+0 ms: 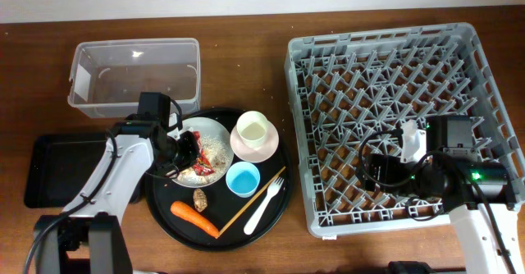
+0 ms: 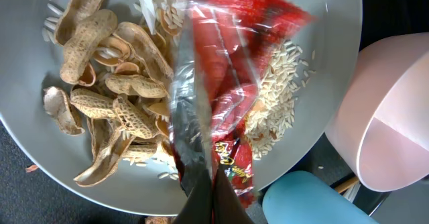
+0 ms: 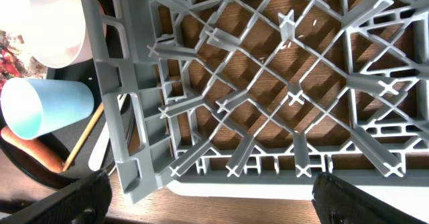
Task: Sort waste into correct bins and load items into the dishwasher rack
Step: 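Carry the wrapper to the clear bin and release it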
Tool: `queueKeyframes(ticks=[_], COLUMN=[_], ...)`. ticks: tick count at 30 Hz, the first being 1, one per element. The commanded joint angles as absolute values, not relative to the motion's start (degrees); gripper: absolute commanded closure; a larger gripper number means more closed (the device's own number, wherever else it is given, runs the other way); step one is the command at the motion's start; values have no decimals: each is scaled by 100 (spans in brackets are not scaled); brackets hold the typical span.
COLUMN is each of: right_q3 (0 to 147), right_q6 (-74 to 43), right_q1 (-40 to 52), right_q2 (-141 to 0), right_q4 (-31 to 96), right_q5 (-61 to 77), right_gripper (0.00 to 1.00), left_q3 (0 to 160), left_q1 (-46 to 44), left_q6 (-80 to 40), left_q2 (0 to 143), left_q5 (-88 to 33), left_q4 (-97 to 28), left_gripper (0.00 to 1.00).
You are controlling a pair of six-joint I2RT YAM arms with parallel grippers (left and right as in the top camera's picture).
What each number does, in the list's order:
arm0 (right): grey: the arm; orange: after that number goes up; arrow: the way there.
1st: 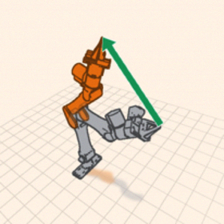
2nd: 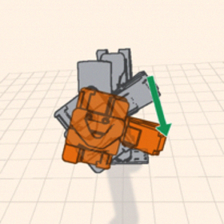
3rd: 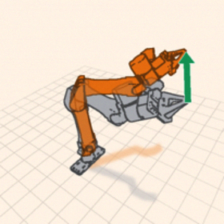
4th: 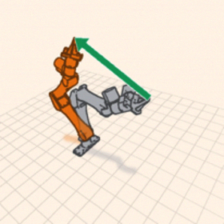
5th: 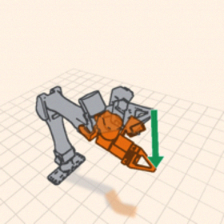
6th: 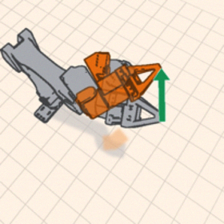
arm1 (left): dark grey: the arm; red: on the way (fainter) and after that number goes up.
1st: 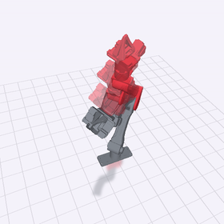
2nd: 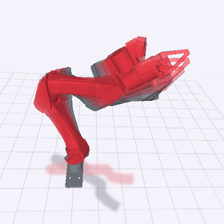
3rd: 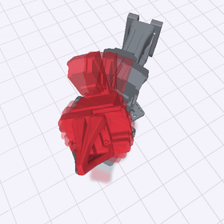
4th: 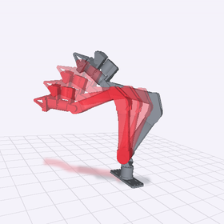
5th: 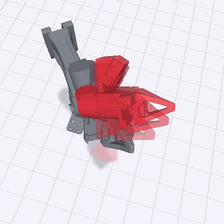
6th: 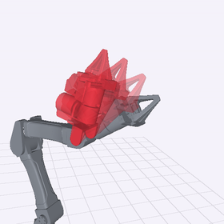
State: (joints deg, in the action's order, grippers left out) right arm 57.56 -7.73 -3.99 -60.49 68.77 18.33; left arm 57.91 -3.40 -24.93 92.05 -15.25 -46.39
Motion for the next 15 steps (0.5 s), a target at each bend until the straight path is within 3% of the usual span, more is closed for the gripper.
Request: queueKeyframes(ticks=[1,9,15], right_q3=[5894,5894,5894], right_q6=[-781,-781,-781], right_q1=[-421,-421,-421], right_q2=[-6042,-6042,-6042], right_q4=[6884,6879,6879], right_q5=[1887,1885,1883], right_gripper=[2,2,2], left_q3=[5881,7671,8066], left_q1=[-331,-327,-320], left_q6=[-2484,-1699,-1662], left_q2=[9223,8868,8971], left_q5=[-1588,-1498,484], left_q4=[-4720,-6042,-3865], left_gripper=[99,99,99])
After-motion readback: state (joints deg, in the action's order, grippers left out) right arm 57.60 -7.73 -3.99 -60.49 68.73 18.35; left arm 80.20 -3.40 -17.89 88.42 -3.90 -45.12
